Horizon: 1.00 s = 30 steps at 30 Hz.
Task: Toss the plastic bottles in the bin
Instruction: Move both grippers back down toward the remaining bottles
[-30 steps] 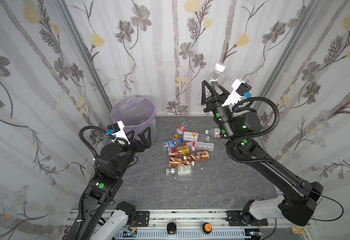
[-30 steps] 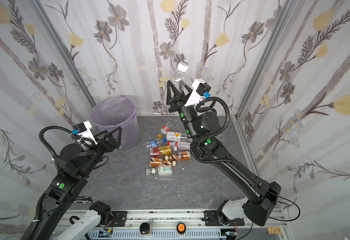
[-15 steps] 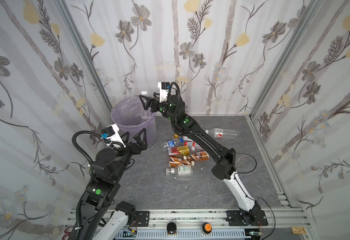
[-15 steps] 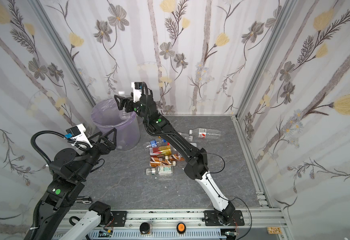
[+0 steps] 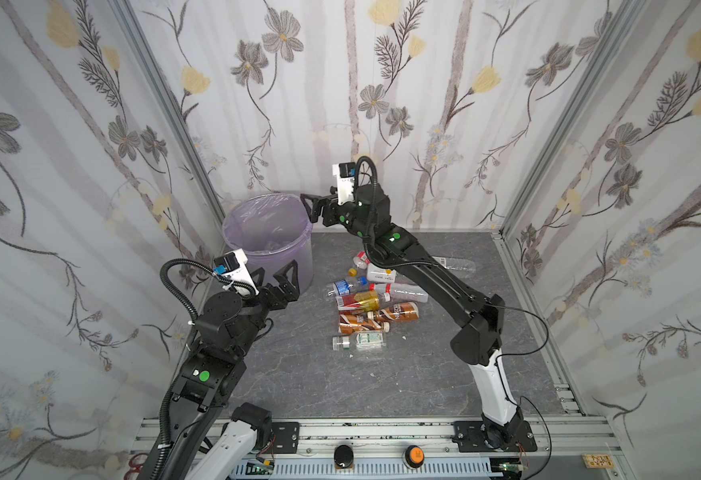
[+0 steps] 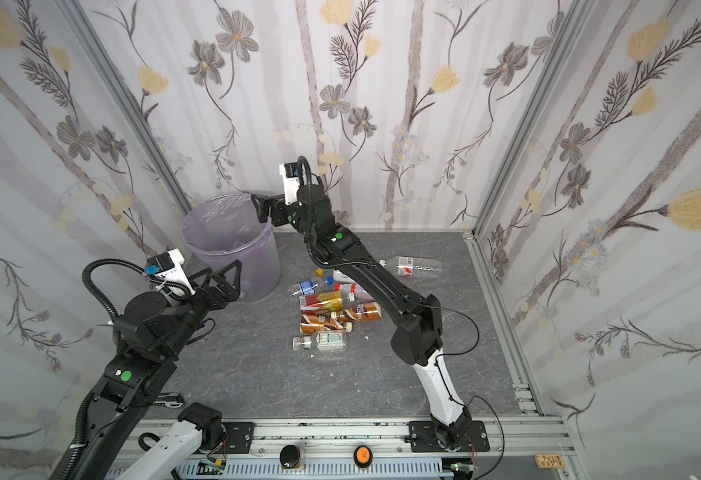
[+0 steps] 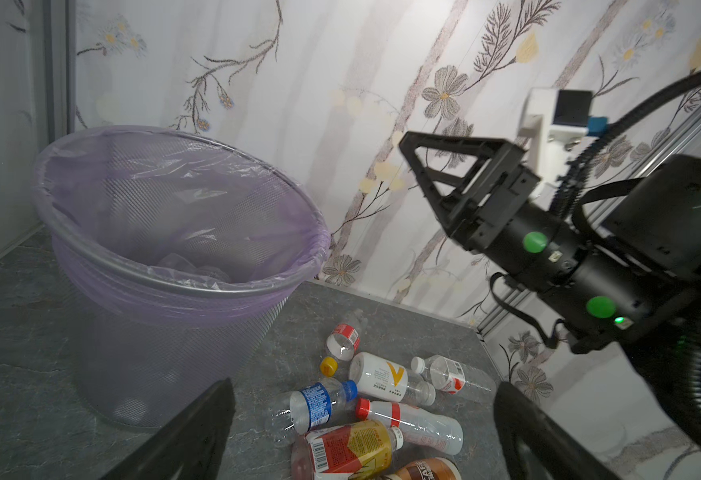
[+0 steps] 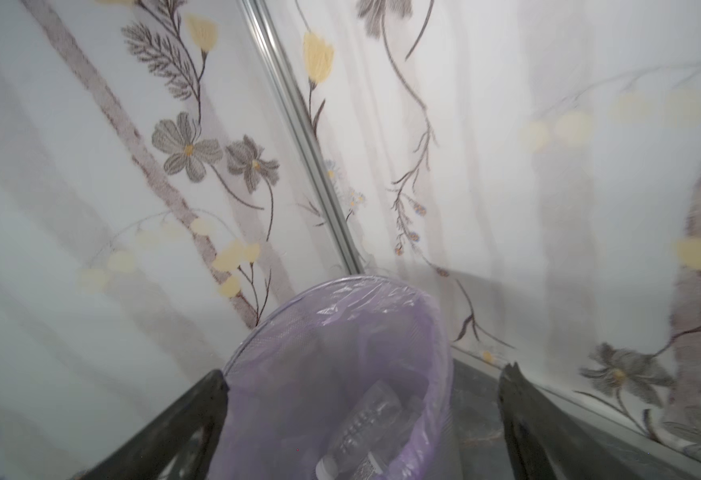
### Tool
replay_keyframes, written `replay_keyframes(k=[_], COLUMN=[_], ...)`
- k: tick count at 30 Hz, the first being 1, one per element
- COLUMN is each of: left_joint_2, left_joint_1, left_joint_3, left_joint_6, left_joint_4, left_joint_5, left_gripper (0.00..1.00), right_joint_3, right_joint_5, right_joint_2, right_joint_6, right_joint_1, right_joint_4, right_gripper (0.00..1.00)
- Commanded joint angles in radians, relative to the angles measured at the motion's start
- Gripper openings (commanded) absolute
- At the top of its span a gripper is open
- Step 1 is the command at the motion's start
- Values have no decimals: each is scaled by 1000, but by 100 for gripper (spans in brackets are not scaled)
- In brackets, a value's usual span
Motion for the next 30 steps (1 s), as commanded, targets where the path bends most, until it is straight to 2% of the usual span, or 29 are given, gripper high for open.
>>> replay_keyframes(k=[1, 4, 12, 18, 22, 30], left_joint_2=[27, 45, 91, 165, 244, 401], left_joint_1=[1, -2, -35, -155, -250, -337], left_joint_3=[-8, -16, -32, -46, -59, -103], left_joint_6=[5, 4, 43, 87, 96, 136], left_joint_4=[-7, -16, -62, -111, -126, -221], left_joint_5=[46, 75, 127, 66, 32, 75], left_gripper=[100, 100, 100, 100, 100, 100], right_joint_3=[-158, -374, -722, -955, -1051, -1286], right_joint_5=[29, 47, 106, 112, 106, 113], right_joint_2=[-323, -450, -680, -830, -885, -970], right_joint_6=[-35, -29, -14, -4, 1, 25], right_joint_1=[-12, -46, -166, -253, -284, -308], right_joint_4=[88, 184, 180, 150, 104, 60], right_gripper=[100, 100, 100, 100, 100, 100])
